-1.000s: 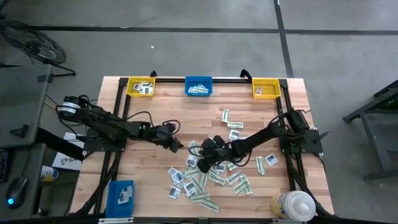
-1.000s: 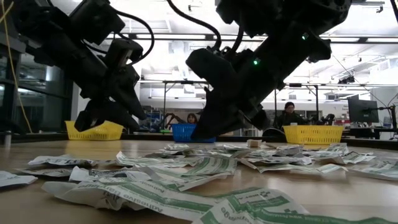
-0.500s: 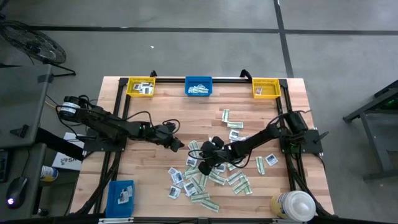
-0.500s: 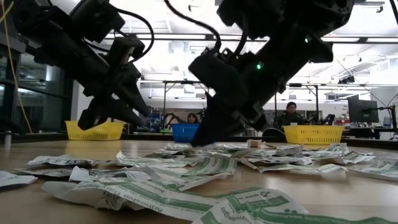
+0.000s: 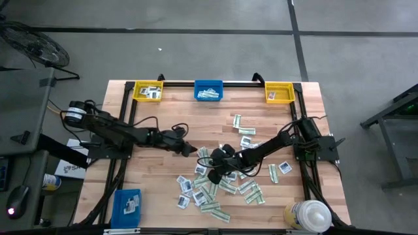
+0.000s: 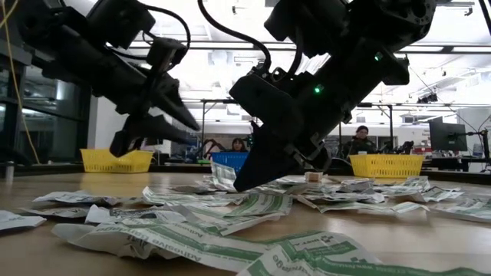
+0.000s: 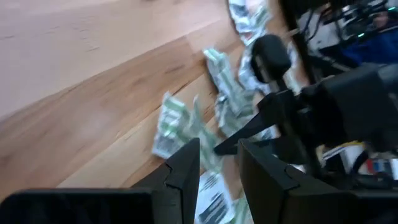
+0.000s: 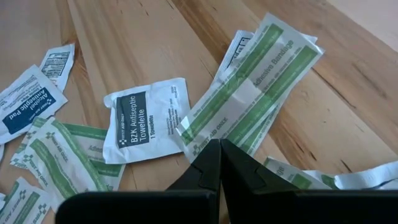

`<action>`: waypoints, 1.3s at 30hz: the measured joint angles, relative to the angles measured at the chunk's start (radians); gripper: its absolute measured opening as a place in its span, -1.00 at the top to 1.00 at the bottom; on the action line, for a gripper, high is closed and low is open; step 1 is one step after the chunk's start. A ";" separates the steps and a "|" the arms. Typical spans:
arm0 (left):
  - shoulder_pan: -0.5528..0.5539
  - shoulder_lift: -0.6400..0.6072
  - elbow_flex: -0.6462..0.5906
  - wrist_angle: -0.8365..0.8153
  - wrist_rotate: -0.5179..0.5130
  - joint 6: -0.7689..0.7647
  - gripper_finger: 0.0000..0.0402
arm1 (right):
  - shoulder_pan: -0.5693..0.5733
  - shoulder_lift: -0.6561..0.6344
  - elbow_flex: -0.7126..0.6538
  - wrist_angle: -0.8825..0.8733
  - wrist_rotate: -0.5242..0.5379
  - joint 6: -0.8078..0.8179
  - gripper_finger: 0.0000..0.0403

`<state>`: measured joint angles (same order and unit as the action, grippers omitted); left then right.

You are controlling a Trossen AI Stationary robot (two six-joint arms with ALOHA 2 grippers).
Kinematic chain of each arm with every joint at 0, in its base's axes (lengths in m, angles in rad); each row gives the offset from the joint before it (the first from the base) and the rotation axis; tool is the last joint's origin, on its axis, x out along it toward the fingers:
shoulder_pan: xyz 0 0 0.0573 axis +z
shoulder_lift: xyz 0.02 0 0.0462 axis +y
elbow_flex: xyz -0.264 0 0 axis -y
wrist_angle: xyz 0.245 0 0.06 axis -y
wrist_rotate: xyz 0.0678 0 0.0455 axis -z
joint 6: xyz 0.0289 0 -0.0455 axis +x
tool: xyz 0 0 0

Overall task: Pick & Place First Aid Supplies
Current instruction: Put the green bandage pack into the top blue bin

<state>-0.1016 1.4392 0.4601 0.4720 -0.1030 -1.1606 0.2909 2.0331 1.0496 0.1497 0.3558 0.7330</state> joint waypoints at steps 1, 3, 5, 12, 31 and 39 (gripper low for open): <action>0.007 0.010 0.001 0.014 0.016 -0.007 0.46 | 0.000 0.000 0.000 0.000 0.001 0.000 1.00; 0.026 0.031 0.012 0.007 0.050 -0.031 0.46 | 0.000 0.000 0.000 -0.003 0.001 0.001 1.00; 0.047 0.055 0.029 -0.007 0.096 -0.049 0.46 | 0.000 0.001 -0.001 -0.004 0.000 0.001 1.00; 0.087 0.131 0.098 -0.032 0.208 -0.059 0.46 | 0.000 0.001 -0.001 -0.005 0.001 0.009 1.00; 0.089 0.164 0.150 -0.132 0.146 0.005 0.46 | 0.000 0.002 -0.002 -0.004 0.001 0.018 1.00; 0.089 0.172 0.150 -0.133 0.138 0.008 0.46 | 0.000 0.003 -0.003 -0.005 0.001 0.018 1.00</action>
<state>-0.0128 1.6108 0.6098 0.3390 0.0353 -1.1526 0.2905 2.0357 1.0470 0.1452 0.3569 0.7513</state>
